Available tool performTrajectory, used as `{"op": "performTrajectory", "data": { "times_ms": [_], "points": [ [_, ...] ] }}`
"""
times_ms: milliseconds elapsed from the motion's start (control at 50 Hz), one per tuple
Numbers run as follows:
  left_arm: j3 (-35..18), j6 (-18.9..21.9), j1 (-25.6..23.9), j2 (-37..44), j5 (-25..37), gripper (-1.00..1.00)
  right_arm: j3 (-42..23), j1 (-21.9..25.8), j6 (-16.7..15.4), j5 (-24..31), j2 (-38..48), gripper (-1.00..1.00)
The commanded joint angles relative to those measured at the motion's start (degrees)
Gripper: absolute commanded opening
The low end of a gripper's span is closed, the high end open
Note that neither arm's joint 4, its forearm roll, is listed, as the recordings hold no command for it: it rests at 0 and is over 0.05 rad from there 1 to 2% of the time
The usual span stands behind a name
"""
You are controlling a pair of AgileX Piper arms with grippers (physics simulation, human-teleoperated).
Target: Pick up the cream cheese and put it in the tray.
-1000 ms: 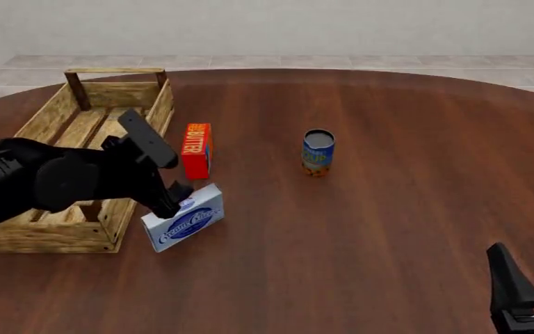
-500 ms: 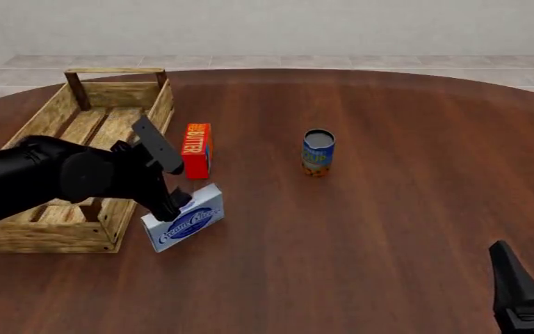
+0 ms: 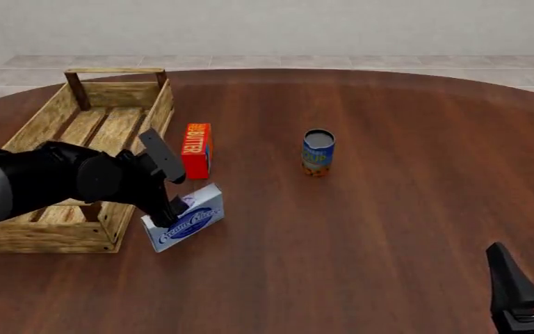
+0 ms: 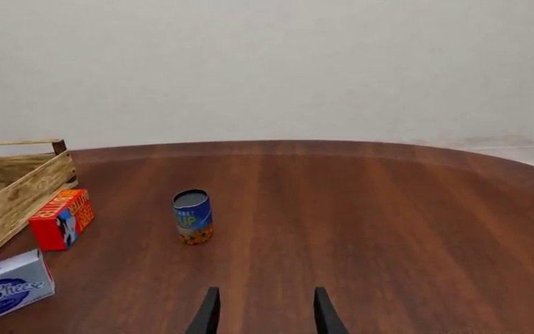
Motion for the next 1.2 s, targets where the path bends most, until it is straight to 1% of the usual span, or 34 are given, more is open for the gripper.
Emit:
{"op": "performTrajectory", "data": {
  "times_ms": [20,120,320,440,520,680,920,1200],
  "points": [
    [0.3,1.0,0.9,1.8,-1.1,1.00,0.5,0.1,0.0,-0.5,0.0,1.00],
    [0.3,0.8,1.2,3.0,-2.1,1.00,0.9,0.1,0.1,-0.8,0.0,1.00],
    [0.7,0.6,0.8,3.2,-2.1,1.00,0.6,0.0,0.1,-0.4,0.0,1.00],
    [1.2,0.2,1.0,5.4,-4.4,1.00,0.8,0.0,0.1,-0.5,0.0,1.00],
    [1.5,-0.1,0.7,5.7,-4.7,1.00,0.6,0.0,0.1,-0.3,0.0,1.00],
    [2.2,0.0,0.7,6.3,-5.5,1.00,0.9,0.1,0.1,-0.5,0.0,1.00],
    [3.9,0.5,1.1,8.4,-8.4,1.00,0.7,0.2,0.2,-0.1,0.0,1.00],
    [4.2,0.5,1.5,9.8,-9.6,1.00,0.7,0.3,0.4,0.0,0.0,1.00]
  ]
}}
